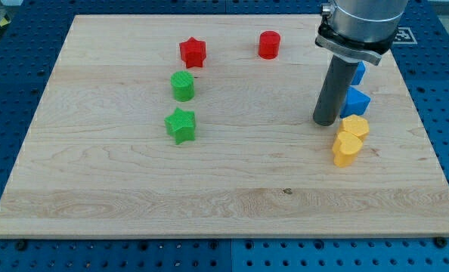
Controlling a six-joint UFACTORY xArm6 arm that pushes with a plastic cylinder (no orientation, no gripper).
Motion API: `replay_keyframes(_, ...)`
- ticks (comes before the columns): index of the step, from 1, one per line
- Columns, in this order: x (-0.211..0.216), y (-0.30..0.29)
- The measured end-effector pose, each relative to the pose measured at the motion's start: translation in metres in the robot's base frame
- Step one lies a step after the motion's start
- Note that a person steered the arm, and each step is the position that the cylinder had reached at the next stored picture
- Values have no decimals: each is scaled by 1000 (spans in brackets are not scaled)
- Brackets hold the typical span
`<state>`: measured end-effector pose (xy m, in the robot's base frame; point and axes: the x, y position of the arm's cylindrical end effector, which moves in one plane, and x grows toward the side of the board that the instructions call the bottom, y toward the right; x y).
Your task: Separate yellow heart from the yellow hexagon
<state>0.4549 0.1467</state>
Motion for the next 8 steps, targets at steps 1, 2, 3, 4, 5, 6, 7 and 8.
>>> replay_keyframes(1,15,7)
replay_keyframes(2,28,15)
replay_keyframes(3,33,1)
replay_keyframes(4,59,-27)
replay_keyframes(5,120,-27)
replay_keyframes(6,162,7)
replay_keyframes(7,159,66)
replay_keyframes(8,138,105)
